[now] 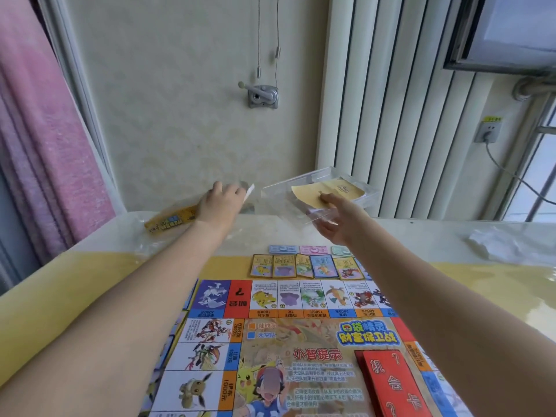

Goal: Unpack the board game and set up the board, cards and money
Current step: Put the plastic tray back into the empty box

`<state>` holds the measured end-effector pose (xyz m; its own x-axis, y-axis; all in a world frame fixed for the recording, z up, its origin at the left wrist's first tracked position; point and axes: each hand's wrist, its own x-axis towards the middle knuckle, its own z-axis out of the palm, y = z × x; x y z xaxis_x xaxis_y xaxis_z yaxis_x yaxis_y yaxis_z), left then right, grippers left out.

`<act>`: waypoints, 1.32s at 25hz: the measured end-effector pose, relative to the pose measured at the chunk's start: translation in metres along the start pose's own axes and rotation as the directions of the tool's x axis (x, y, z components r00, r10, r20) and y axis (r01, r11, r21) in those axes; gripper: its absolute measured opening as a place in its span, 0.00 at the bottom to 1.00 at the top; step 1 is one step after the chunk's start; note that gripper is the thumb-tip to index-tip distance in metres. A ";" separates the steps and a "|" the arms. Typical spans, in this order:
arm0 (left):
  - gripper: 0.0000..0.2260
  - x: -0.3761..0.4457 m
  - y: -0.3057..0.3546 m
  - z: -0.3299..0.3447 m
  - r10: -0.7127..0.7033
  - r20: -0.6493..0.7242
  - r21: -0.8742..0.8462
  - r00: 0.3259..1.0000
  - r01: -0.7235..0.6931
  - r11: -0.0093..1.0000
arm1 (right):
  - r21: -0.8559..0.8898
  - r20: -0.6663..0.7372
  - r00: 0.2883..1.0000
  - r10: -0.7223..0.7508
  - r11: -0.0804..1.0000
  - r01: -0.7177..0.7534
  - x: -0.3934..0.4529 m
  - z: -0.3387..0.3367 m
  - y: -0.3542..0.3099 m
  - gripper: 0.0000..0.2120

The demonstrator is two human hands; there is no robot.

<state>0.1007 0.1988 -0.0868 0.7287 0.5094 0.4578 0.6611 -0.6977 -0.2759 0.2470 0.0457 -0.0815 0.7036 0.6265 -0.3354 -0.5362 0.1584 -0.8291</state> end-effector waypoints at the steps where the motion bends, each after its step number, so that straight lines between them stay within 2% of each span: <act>1: 0.17 0.002 -0.007 -0.008 0.025 -0.137 0.015 0.990 -0.023 1.000 | 0.008 0.006 1.000 -0.005 1.000 0.005 -0.007 0.002 -0.003 0.15; 2: 0.16 0.003 -0.016 -0.021 0.047 -0.239 0.068 0.970 -0.031 0.997 | 0.020 0.018 1.000 -0.015 1.000 0.014 -0.017 0.005 -0.008 0.13; 4: 0.08 0.004 -0.036 -0.050 0.033 -0.284 0.175 0.958 0.018 0.984 | 0.043 0.038 0.998 -0.043 0.998 0.042 -0.037 0.011 -0.019 0.08; 7: 0.10 -0.002 -0.061 -0.107 0.017 -0.414 0.184 0.910 0.065 0.981 | 0.050 0.089 0.991 -0.102 0.994 0.098 -0.076 0.019 -0.040 0.06; 10: 0.08 -0.015 -0.074 -0.167 0.043 -0.638 0.187 0.769 0.100 0.977 | 0.067 0.145 0.976 -0.160 0.986 0.152 -0.116 0.025 -0.060 0.06; 12: 0.06 -0.025 -0.070 -0.204 0.080 -0.737 0.153 0.672 0.050 0.987 | 0.131 0.155 0.970 -0.189 0.977 0.170 -0.143 0.025 -0.070 0.07; 14: 0.07 -0.035 -0.055 -0.231 0.123 -0.782 0.136 0.611 -0.025 0.990 | 0.192 0.162 0.963 -0.214 0.964 0.181 -0.169 0.023 -0.078 0.11; 16: 0.07 -0.049 -0.033 -0.250 0.177 -0.780 0.159 0.600 -0.083 0.984 | 0.197 0.173 0.958 -0.226 0.961 0.191 -0.193 0.017 -0.081 0.12; 21: 0.13 -0.083 -0.004 -0.259 0.211 -0.726 0.165 0.654 -0.132 0.977 | 0.103 0.171 0.958 -0.230 0.971 0.215 -0.223 -0.008 -0.085 0.14; 23: 0.14 -0.093 -0.001 -0.254 0.223 -0.735 0.208 0.641 -0.101 0.973 | 0.065 0.160 0.958 -0.237 0.971 0.229 -0.227 -0.020 -0.087 0.13; 24: 0.13 -0.095 0.001 -0.253 0.236 -0.756 0.214 0.610 -0.110 0.971 | 0.043 0.151 0.958 -0.243 0.970 0.240 -0.228 -0.026 -0.088 0.10; 26: 0.08 -0.096 0.010 -0.248 0.280 -0.780 0.182 0.560 -0.226 0.957 | 0.033 0.128 0.959 -0.251 0.968 0.249 -0.232 -0.035 -0.089 0.06; 27: 0.09 -0.099 0.017 -0.246 0.282 -0.774 0.132 0.566 -0.291 0.948 | 0.048 0.115 0.957 -0.265 0.964 0.261 -0.233 -0.039 -0.090 0.07; 29: 0.18 -0.110 0.032 -0.239 0.342 -0.742 0.115 0.576 -0.394 0.912 | 0.103 0.059 0.944 -0.325 0.942 0.318 -0.232 -0.046 -0.093 0.10; 30: 0.19 -0.117 0.040 -0.234 0.380 -0.734 0.141 0.563 -0.421 0.896 | 0.137 0.040 0.929 -0.368 0.923 0.360 -0.231 -0.048 -0.095 0.09; 32: 0.12 -0.133 0.054 -0.226 0.437 -0.719 0.169 0.541 -0.473 0.865 | 0.201 0.062 0.895 -0.441 0.884 0.422 -0.234 -0.048 -0.099 0.07; 33: 0.12 -0.139 0.063 -0.219 0.455 -0.732 0.182 0.508 -0.497 0.849 | 0.211 0.094 0.880 -0.465 0.873 0.439 -0.236 -0.047 -0.099 0.09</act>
<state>0.0017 -0.0262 0.0179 0.5398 -0.4268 0.7255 0.2318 -0.7532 -0.6156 0.1562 -0.1531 0.0589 0.8249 0.5495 0.1328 -0.2578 0.5748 -0.7766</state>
